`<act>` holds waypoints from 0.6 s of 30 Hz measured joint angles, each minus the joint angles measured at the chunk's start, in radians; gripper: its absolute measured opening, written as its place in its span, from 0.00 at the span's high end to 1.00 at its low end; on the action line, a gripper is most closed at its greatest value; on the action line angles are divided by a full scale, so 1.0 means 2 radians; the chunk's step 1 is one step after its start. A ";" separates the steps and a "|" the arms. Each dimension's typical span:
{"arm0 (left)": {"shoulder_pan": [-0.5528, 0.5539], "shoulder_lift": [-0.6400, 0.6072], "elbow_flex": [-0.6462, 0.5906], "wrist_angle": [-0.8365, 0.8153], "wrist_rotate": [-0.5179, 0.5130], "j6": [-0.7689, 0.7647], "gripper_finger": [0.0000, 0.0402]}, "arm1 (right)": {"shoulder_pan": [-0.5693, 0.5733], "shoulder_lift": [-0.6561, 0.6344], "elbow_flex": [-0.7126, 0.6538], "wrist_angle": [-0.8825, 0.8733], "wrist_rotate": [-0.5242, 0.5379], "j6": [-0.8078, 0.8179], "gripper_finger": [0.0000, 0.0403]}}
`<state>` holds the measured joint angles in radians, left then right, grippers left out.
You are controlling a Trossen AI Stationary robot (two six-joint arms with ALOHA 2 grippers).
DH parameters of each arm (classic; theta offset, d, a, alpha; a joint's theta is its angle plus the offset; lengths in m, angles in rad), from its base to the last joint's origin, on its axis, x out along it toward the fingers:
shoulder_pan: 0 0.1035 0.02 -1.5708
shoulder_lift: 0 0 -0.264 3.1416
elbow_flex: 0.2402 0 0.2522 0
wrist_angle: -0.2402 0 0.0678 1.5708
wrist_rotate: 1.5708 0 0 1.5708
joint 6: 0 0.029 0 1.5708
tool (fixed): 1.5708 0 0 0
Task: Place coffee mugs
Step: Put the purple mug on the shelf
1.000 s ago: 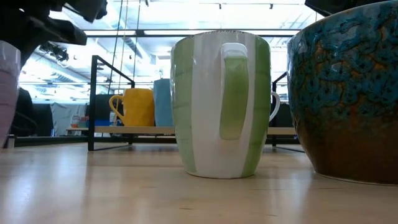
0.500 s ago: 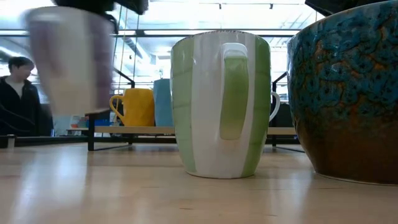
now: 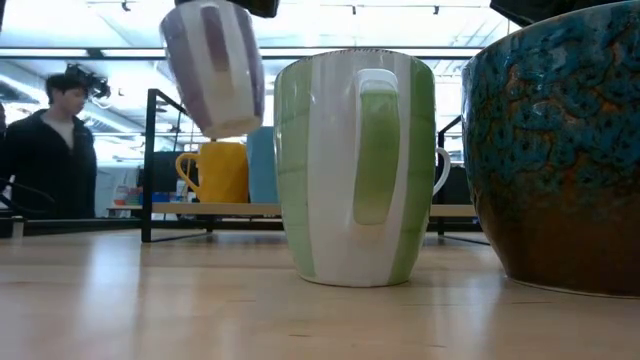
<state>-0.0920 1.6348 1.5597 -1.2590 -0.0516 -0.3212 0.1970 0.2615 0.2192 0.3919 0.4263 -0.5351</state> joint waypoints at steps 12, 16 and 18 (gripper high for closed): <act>0.043 0.027 0.004 -0.029 0.000 0.082 0.95 | 0.000 0.000 0.000 -0.003 0.000 0.010 0.73; 0.051 0.045 0.004 -0.030 -0.001 0.104 0.95 | 0.000 0.000 0.000 -0.003 0.000 0.010 0.73; 0.053 0.051 0.004 -0.033 0.000 0.114 0.95 | 0.000 0.000 0.000 -0.003 0.000 0.010 0.73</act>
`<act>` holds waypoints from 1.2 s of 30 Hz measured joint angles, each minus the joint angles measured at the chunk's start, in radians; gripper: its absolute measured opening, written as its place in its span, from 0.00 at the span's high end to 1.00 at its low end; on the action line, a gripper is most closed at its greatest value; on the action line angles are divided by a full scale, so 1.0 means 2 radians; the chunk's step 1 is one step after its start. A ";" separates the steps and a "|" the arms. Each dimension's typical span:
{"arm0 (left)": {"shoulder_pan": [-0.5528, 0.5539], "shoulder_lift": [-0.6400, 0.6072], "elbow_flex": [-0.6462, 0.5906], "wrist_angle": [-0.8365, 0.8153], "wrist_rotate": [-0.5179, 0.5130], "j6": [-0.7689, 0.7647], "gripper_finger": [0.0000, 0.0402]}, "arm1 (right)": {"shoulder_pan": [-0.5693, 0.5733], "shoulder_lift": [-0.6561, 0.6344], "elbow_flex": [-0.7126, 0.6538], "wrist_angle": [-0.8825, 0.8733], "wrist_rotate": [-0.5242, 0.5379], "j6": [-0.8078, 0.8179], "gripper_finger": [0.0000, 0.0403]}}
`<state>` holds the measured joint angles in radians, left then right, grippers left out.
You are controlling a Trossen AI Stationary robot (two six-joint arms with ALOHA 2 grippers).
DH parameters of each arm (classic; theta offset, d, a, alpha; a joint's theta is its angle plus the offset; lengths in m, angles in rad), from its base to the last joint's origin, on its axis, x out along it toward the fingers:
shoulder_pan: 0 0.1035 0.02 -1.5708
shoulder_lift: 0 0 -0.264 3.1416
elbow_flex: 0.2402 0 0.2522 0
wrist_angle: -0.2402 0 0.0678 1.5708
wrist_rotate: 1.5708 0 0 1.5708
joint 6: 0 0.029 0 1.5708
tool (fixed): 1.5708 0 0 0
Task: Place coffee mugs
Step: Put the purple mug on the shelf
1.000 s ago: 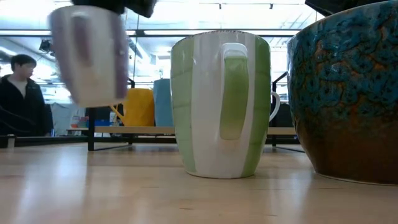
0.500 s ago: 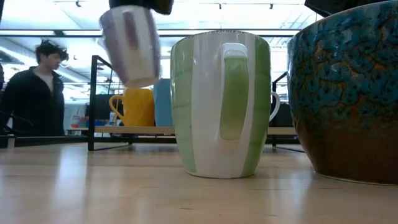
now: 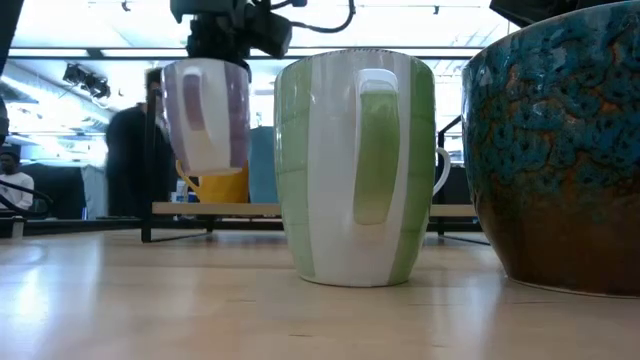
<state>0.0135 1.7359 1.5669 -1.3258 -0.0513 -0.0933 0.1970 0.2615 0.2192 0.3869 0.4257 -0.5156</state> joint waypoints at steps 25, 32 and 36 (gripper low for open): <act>0.065 0.006 -0.001 -0.025 -0.023 0.107 0.95 | 0.000 0.000 0.000 -0.003 -0.004 0.002 0.73; 0.077 0.006 -0.001 -0.025 -0.032 0.141 0.95 | 0.000 0.000 0.000 -0.004 -0.004 0.003 0.73; 0.077 0.006 -0.001 -0.025 -0.043 0.167 0.95 | 0.000 0.000 0.000 -0.004 -0.004 0.004 0.73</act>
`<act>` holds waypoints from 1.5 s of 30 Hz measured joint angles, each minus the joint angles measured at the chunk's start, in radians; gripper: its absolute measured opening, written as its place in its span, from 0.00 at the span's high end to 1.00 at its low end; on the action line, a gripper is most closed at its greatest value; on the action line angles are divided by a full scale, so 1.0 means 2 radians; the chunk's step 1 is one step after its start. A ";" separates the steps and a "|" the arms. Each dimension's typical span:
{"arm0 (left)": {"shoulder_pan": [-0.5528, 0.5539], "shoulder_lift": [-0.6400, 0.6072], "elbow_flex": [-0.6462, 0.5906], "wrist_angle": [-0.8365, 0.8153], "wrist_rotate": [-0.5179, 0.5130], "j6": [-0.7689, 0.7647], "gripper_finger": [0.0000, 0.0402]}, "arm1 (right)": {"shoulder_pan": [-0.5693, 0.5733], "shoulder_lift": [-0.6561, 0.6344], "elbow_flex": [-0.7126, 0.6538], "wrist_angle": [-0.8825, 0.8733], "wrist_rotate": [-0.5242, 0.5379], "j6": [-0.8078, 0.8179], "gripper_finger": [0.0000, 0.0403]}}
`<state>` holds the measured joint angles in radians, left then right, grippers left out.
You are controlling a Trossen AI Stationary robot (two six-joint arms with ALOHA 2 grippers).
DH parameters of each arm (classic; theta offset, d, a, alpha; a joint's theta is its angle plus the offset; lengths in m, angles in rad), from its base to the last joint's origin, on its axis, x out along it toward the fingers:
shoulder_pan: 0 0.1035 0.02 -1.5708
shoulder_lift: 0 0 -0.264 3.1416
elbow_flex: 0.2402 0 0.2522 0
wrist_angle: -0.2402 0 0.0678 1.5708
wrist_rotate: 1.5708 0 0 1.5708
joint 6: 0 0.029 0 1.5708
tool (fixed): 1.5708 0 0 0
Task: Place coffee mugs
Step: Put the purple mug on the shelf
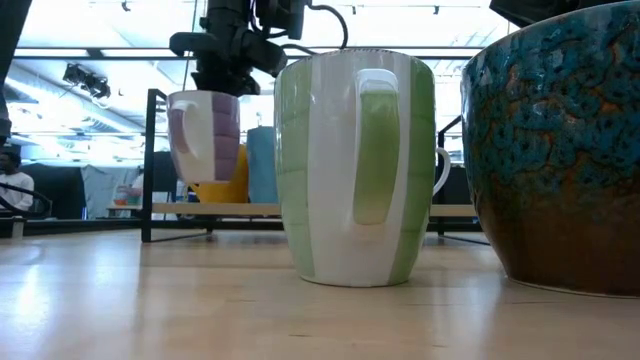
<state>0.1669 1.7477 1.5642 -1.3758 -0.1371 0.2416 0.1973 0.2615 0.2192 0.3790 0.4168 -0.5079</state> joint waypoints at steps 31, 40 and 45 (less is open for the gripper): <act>0.015 0.030 0.000 0.013 -0.001 0.085 0.88 | 0.000 0.000 0.000 -0.001 -0.006 0.004 0.73; 0.015 0.030 0.000 0.008 -0.033 0.069 0.88 | 0.000 0.000 0.000 -0.001 -0.006 0.004 0.73; 0.005 0.030 0.000 0.008 -0.043 0.068 0.86 | 0.000 0.000 0.000 -0.001 -0.006 0.004 0.73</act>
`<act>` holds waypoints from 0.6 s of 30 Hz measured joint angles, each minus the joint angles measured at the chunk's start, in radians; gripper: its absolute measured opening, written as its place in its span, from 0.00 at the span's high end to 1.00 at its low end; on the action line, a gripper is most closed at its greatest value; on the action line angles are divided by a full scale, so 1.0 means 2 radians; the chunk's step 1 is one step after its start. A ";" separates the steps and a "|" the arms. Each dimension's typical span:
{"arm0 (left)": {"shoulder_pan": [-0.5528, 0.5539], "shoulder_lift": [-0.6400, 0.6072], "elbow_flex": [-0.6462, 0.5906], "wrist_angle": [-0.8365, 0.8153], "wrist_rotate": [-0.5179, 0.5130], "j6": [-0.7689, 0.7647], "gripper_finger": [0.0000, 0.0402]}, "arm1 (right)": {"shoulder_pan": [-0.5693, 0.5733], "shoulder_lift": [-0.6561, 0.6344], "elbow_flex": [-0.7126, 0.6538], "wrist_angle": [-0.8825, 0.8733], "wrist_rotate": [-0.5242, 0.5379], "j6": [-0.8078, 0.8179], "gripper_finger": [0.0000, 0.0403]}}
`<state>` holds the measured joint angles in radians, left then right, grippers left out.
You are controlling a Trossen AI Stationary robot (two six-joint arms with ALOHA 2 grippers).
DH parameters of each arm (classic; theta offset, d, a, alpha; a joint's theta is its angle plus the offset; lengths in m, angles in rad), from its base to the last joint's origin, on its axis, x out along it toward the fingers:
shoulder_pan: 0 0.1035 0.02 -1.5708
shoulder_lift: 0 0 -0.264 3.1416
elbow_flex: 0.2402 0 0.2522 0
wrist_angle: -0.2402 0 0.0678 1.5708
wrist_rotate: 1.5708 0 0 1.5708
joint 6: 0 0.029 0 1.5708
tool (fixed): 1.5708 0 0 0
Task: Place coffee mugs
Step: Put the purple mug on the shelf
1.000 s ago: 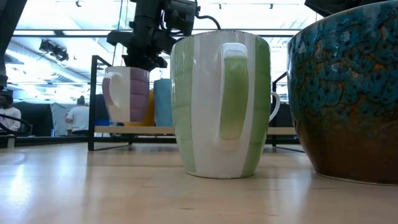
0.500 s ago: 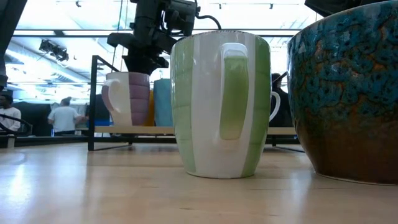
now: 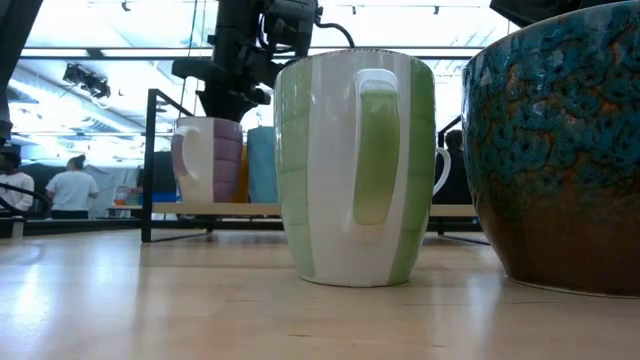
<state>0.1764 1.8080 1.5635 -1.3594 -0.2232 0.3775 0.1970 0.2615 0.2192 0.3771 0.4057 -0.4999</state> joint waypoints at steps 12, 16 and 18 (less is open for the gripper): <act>-0.010 -0.001 0.000 -0.005 -0.060 -0.027 0.84 | 0.000 0.000 0.000 0.000 -0.001 0.004 0.73; -0.010 -0.001 0.000 -0.016 -0.061 -0.034 0.84 | 0.000 0.000 0.000 0.000 -0.003 0.003 0.73; -0.010 -0.001 0.000 -0.017 -0.059 -0.033 0.84 | 0.000 0.000 0.000 0.000 -0.003 0.003 0.73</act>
<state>0.1574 1.8065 1.5635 -1.3937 -0.3417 0.3123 0.1972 0.2615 0.2192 0.3771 0.3991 -0.4942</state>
